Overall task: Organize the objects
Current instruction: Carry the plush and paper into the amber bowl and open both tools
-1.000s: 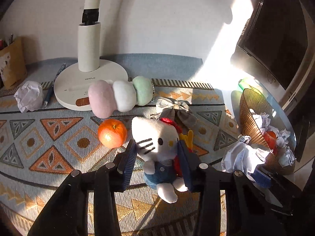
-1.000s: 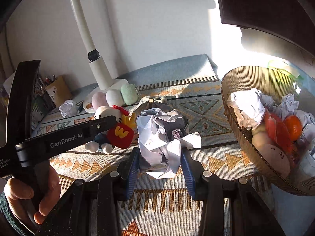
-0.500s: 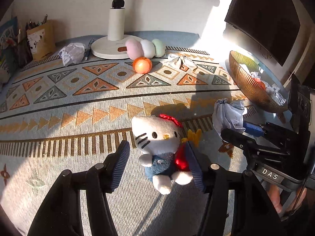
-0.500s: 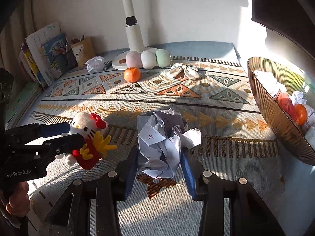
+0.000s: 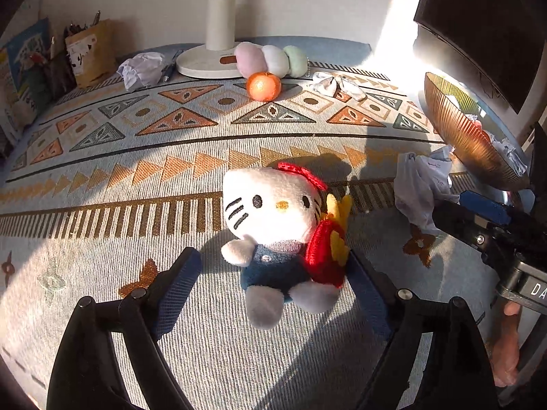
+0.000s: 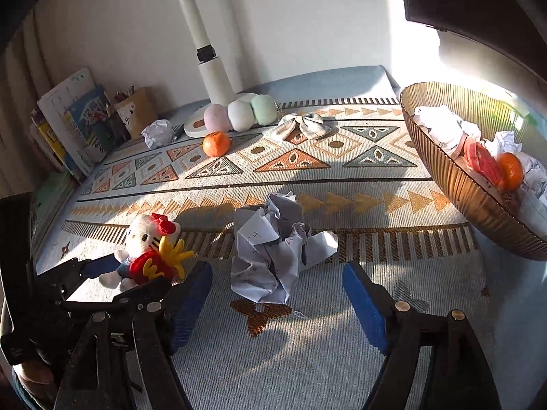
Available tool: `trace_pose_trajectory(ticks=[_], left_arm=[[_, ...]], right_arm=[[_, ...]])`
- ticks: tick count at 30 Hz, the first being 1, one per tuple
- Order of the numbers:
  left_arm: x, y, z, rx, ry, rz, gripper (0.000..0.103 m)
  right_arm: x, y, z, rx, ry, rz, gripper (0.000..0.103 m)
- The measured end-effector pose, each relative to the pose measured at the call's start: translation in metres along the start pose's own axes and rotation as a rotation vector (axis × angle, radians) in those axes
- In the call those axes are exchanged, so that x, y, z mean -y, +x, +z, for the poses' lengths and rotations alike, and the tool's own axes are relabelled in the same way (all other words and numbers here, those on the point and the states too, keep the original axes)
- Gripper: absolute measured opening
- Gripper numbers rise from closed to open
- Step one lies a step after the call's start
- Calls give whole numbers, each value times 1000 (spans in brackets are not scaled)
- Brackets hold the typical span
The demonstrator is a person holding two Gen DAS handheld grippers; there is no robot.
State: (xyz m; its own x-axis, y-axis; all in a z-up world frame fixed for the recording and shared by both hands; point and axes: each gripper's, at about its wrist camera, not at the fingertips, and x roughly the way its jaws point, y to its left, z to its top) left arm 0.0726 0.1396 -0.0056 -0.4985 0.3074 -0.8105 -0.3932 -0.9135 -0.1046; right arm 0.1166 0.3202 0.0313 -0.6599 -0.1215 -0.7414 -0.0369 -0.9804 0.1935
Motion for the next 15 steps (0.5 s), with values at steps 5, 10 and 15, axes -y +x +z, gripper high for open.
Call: trace_pose_trajectory(ticks=[5, 10, 15], left_arm=[[2, -2, 1, 22, -6, 6, 49], [11, -5, 7, 40, 20, -13, 42], [63, -33, 47, 150, 147, -91, 42]], right_arm=[[-1, 18, 7, -19, 37, 7, 69], [3, 5, 6, 37, 27, 25, 41], [35, -63, 29, 241, 55, -75, 41]])
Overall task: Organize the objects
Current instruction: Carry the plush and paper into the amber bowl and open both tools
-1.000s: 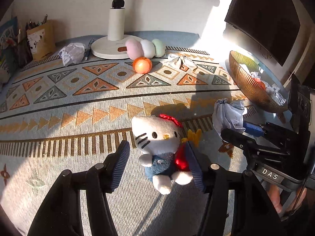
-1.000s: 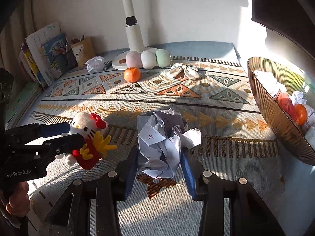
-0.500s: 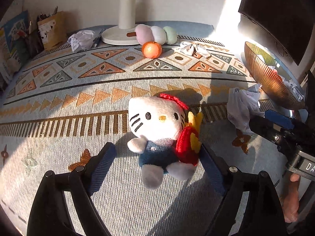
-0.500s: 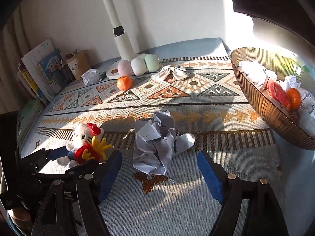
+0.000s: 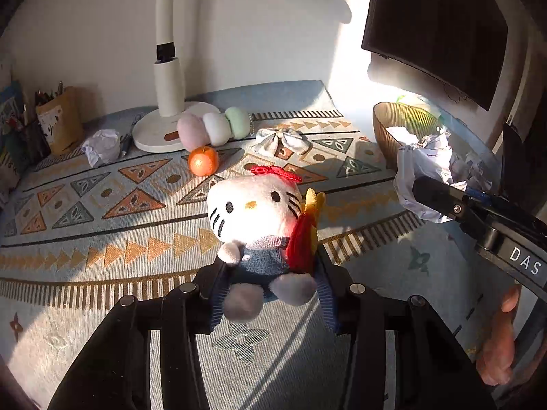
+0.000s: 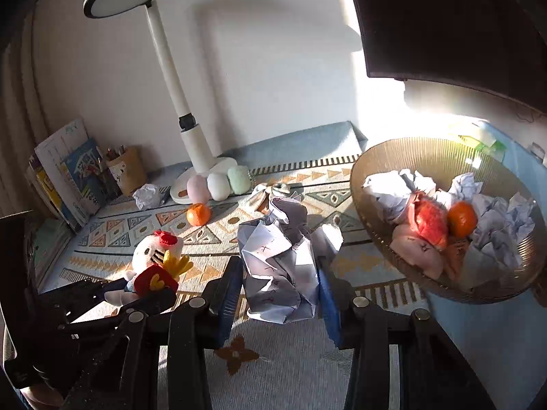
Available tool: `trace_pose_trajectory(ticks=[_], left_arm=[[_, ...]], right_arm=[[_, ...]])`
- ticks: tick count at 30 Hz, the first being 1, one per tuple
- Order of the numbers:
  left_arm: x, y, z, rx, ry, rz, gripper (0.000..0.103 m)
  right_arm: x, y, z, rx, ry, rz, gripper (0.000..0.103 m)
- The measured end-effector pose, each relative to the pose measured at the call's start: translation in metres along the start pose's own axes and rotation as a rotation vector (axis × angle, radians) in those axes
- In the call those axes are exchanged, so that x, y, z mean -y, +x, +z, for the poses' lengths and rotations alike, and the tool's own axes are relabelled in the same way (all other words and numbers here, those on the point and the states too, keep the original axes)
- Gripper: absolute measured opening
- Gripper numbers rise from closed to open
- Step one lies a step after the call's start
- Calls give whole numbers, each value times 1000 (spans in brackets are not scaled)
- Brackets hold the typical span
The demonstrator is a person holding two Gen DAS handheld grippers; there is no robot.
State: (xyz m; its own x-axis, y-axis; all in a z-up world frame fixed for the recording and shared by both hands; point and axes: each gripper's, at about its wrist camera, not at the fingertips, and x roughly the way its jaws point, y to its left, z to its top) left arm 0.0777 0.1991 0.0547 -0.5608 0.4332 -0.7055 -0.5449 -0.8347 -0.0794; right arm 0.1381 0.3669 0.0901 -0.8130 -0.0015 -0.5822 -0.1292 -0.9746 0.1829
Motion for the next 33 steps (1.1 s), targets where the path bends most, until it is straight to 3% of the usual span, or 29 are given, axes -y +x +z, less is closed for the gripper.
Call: trace_pose_trajectory(ticks=[4, 7, 10, 13, 15, 16, 17, 18, 25, 30, 33], left_arm=[[55, 0, 55, 80, 80, -128, 42], [96, 17, 84, 113, 121, -212, 42], [128, 44, 95, 87, 163, -278, 42], [149, 66, 99, 92, 198, -296, 42], [158, 74, 99, 126, 207, -306, 49], [159, 78, 99, 134, 202, -310, 59], [160, 83, 100, 132, 199, -312, 68], [160, 86, 99, 132, 194, -308, 84], [131, 63, 87, 156, 176, -312, 85], [87, 27, 77, 202, 107, -271, 85], [55, -1, 73, 228, 52, -203, 85]], right_arm=[[58, -34, 45, 128, 84, -139, 42], [106, -32, 70, 127, 160, -260, 42], [145, -13, 85, 76, 235, -298, 43], [171, 1, 93, 61, 313, -273, 43], [177, 7, 98, 68, 303, -284, 47], [178, 11, 100, 58, 291, -293, 64], [178, 13, 101, 55, 285, -294, 72], [179, 13, 99, 63, 280, -283, 74], [164, -13, 72, 90, 270, -230, 74], [111, -34, 65, 118, 191, -156, 74], [69, -40, 67, 121, 141, -88, 74]])
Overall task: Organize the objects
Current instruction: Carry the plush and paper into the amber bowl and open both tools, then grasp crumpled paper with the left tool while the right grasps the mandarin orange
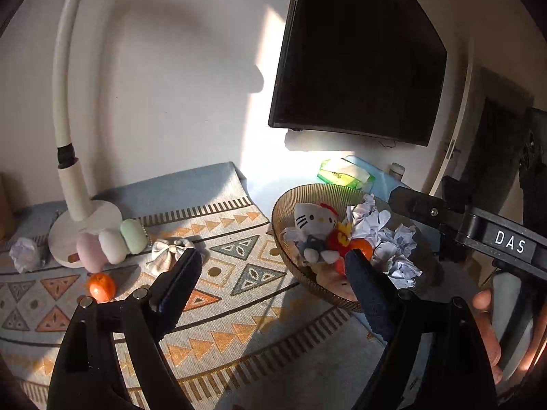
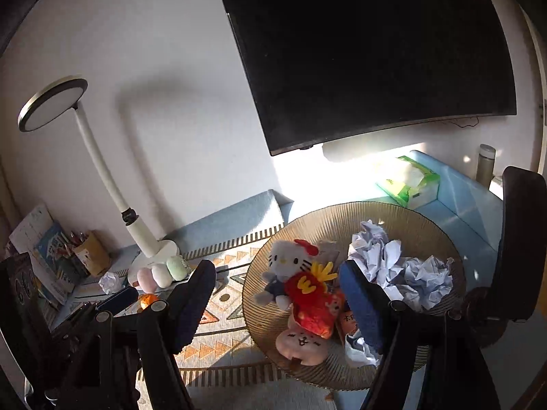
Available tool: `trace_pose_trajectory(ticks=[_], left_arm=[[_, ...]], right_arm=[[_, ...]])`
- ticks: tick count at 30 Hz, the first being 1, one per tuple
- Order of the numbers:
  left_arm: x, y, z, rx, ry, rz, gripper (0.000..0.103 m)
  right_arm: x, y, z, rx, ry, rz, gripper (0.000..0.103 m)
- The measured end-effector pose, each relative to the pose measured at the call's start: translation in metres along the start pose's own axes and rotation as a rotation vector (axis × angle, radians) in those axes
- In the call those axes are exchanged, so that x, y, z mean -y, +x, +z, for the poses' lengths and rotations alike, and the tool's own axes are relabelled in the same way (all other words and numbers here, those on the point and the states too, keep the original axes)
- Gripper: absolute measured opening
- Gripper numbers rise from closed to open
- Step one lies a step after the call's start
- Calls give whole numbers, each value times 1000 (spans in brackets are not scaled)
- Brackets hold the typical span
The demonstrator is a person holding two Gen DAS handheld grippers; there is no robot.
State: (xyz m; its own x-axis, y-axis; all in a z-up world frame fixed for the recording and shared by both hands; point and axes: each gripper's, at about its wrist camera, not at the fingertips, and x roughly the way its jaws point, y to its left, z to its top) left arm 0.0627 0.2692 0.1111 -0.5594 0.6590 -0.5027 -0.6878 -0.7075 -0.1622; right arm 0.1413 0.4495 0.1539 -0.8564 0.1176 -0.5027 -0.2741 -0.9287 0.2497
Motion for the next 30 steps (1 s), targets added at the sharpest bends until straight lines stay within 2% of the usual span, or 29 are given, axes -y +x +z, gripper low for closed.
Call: trace_pose_trajectory(ticks=[2, 4, 7, 10, 11, 15, 17, 30], left_arm=[[-22, -26, -2, 28, -20, 59, 85], [-50, -47, -14, 29, -57, 135, 92], [-99, -69, -49, 15, -155, 264, 93], [-136, -71, -82, -17, -212, 404, 93], [-145, -69, -91, -23, -224, 427, 93], [-163, -64, -108, -43, -282, 430, 93], [-164, -67, -108, -17, -281, 434, 93], [-174, -69, -114, -40, -354, 423, 93]], right_arm=[[-28, -5, -5, 5, -35, 74, 74], [-52, -7, -18, 26, -64, 143, 76], [-82, 11, -46, -33, -95, 172, 77], [-105, 42, -76, -100, -135, 172, 77], [-110, 55, -85, -123, -151, 159, 77], [-123, 83, -113, -177, -202, 143, 77], [-125, 92, -122, -213, -218, 133, 77], [-135, 94, -125, -201, -288, 91, 77]])
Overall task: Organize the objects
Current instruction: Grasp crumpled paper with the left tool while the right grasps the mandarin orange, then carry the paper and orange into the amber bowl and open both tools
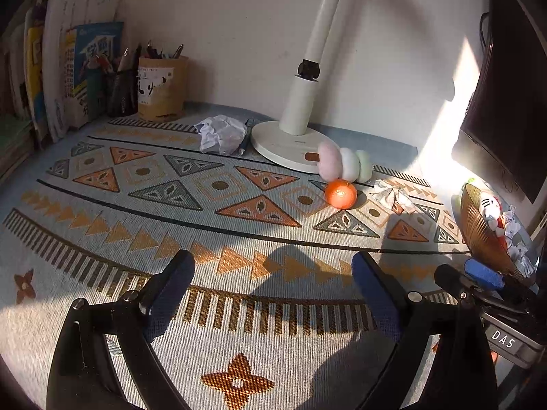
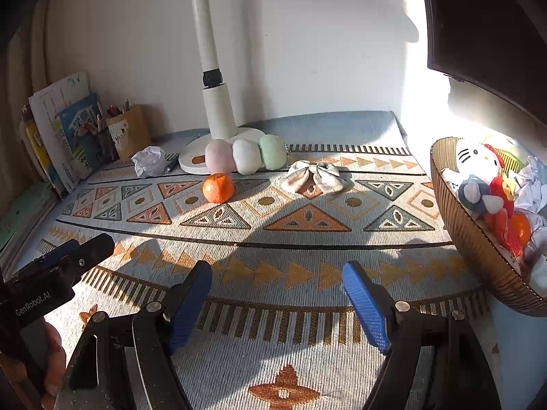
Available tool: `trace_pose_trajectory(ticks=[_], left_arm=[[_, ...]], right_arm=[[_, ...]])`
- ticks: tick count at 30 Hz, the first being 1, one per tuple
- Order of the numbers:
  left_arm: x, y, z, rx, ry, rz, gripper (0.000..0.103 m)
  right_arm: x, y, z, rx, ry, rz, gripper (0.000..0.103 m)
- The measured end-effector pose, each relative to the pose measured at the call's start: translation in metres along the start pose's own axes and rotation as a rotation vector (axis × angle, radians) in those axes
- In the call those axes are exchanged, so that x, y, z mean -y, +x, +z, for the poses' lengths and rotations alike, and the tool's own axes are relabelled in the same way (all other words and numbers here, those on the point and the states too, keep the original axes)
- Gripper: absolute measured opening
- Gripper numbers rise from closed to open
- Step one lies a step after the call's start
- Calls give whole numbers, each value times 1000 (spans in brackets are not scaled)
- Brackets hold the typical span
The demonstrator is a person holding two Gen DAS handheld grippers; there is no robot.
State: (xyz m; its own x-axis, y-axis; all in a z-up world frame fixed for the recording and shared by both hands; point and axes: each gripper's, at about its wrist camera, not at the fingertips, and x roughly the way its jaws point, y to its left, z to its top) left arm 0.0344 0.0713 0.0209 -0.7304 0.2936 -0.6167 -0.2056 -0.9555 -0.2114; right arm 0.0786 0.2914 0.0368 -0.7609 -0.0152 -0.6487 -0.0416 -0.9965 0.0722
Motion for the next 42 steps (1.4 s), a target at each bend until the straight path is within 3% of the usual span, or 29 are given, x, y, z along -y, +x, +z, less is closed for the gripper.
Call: trace_pose_trajectory(ticks=[5, 8, 13, 16, 19, 23, 28, 30, 32, 34, 37, 42], left_arm=[[-6, 1, 1, -21, -28, 3, 93], [-15, 6, 11, -87, -31, -9, 93], [-43, 19, 78, -111, 12, -20, 94], [-52, 58, 101, -126, 87, 45, 93], [-60, 93, 112, -113, 110, 35, 93], [-74, 134, 125, -112, 63, 52, 93], [-76, 159, 135, -147, 35, -7, 93], [-70, 163, 135, -138, 52, 10, 92], [-67, 166, 133, -147, 62, 10, 83], [-64, 164, 131, -150, 70, -32, 57], [-55, 158, 125, -137, 115, -5, 51], [-30, 128, 110, -96, 248, 46, 51]], right_arm=[[-6, 3, 0, -9, -35, -22, 77], [-10, 14, 4, -88, -62, 31, 77], [-27, 41, 31, -221, -66, 133, 77], [-30, 71, 55, -292, 6, 182, 77], [-46, 92, 72, -227, -50, 101, 77], [-67, 114, 78, -113, -135, -3, 77], [-78, 137, 80, -128, -177, -38, 74], [-80, 141, 84, -125, -175, -32, 72], [-82, 147, 85, -140, -182, -32, 59], [-85, 153, 84, -166, -189, -39, 37], [-82, 146, 84, -136, -172, -7, 37], [-70, 122, 77, -82, -126, 32, 36]])
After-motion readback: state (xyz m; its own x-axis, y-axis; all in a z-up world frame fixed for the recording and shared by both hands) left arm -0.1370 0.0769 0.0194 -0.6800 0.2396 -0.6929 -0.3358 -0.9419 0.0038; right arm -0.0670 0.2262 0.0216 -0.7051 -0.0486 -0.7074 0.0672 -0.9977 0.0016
